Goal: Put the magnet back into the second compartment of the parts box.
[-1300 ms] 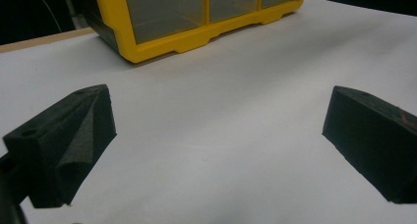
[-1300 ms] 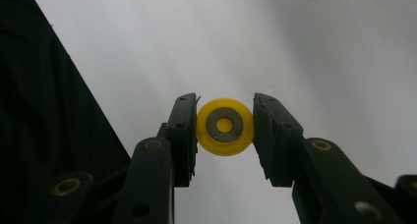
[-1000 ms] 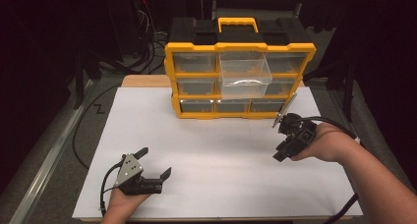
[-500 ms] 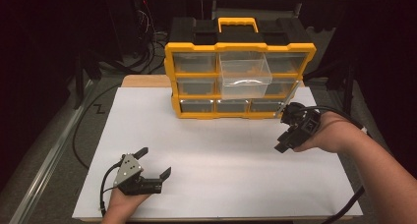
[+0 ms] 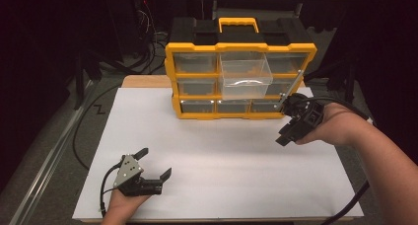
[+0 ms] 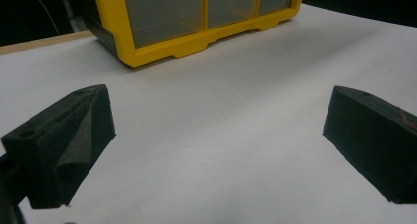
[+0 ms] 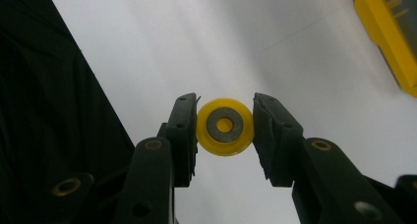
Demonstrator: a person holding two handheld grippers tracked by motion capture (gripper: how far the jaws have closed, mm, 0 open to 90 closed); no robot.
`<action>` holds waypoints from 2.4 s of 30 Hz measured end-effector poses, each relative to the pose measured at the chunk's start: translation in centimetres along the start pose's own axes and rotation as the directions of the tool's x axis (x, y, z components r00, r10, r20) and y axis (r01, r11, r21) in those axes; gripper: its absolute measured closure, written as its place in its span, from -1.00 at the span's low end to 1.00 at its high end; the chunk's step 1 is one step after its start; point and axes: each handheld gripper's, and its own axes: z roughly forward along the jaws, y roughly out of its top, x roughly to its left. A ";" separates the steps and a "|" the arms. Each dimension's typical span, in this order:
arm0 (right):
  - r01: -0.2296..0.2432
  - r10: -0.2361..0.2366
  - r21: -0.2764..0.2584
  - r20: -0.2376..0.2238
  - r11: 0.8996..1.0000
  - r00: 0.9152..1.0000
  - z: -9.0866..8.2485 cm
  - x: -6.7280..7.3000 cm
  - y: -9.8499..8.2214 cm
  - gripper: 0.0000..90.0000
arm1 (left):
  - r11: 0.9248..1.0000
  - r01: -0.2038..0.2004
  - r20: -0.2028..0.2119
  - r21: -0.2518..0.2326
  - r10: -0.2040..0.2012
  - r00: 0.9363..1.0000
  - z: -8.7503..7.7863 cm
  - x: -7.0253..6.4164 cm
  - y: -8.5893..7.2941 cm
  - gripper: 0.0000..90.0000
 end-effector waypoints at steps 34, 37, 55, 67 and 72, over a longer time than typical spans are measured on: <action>0.039 -0.038 -0.026 0.030 0.999 0.999 -5.7 0.0 3.9 0.44 | 1.000 0.009 0.016 -0.004 -0.009 1.000 0.1 -0.1 0.1 -0.99; 0.044 -0.043 -0.010 0.034 0.999 0.998 -6.2 0.1 4.2 0.44 | 1.000 -0.006 0.018 0.003 0.006 1.000 0.2 -0.1 0.1 -0.99; 0.058 -0.058 -0.001 0.054 0.998 0.997 -9.6 -0.4 7.2 0.44 | 1.000 -0.025 0.016 0.011 0.025 1.000 0.2 -0.1 0.2 -0.99; 0.069 -0.068 -0.008 0.072 0.998 0.995 -10.4 -1.0 9.2 0.44 | 1.000 0.002 0.017 -0.003 -0.002 1.000 0.0 0.1 0.2 -0.99; 0.069 -0.067 -0.024 0.078 0.997 0.995 -10.6 -1.2 9.8 0.44 | 1.000 0.005 0.022 -0.010 -0.005 1.000 0.0 0.0 0.2 -0.99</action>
